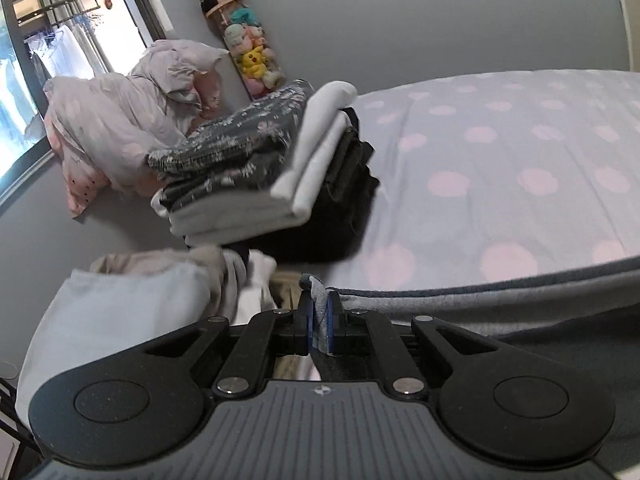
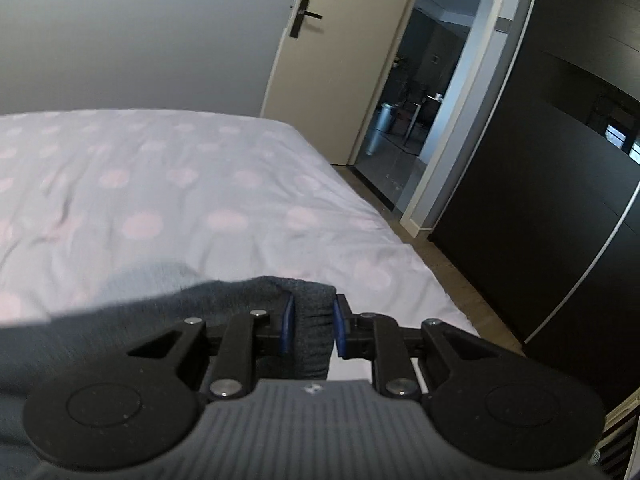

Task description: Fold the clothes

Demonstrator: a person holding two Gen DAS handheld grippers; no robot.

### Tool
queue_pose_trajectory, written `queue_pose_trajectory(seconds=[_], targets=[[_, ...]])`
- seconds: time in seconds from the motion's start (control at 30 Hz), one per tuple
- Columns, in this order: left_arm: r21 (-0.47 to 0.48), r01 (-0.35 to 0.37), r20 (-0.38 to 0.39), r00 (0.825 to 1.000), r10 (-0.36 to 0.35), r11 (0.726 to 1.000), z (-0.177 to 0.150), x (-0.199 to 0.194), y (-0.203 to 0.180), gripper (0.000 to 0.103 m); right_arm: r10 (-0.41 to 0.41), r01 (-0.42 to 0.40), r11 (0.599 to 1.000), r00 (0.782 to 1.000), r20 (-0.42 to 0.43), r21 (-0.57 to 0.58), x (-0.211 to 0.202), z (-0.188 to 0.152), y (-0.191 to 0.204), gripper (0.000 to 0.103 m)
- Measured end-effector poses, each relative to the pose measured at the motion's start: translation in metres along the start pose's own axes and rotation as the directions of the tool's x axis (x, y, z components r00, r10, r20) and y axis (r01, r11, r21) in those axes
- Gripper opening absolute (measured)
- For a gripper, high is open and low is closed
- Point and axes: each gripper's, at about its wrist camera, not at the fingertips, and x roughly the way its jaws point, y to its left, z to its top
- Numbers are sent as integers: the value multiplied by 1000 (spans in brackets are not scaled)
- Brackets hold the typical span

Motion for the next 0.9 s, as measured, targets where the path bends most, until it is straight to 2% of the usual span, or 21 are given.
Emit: queue_pose_trajectory(seconds=[0.17,0.27,0.33,0.37,0.4,0.47,0.5,0.63,0.77,0.9], targets=[[54,-20,-40,999,22,998,5,42,-24,8,-13,13,1000,1000,-22,6,31,7,29,22],[82,19,-78,997,-13,996,0,62,-44,11,-13,12,1000,998,-61,-16,49,-1,50,24],[95,16,-106,994,-6,995,-4,72,-54,20,-16,14,999,997,-80,-29,58,-6,60,28],[88,20,-105,994,-11,996,-6,74,-54,20,-31,29,999,996,-83,-34,59,-7,62,36],[82,24,-104,995,-16,996,-9,75,-54,26,-47,44,998,996,-82,-33,59,-7,63,47],[69,35,-84,996,-29,997,-14,71,-51,40,-49,48,999,996,-79,-15,54,-7,56,56],[64,43,-64,997,-39,997,-18,65,-46,50,-54,54,999,996,-77,-1,48,-7,51,57],[95,103,13,994,-105,990,-35,32,-34,53,-65,69,996,994,-90,47,22,-13,30,60],[207,177,57,980,-192,962,-65,0,-30,53,-35,43,997,993,-114,65,-13,-38,15,61],[392,212,74,963,-260,895,-106,-23,-37,53,-10,21,997,989,-146,74,-51,-79,4,62]])
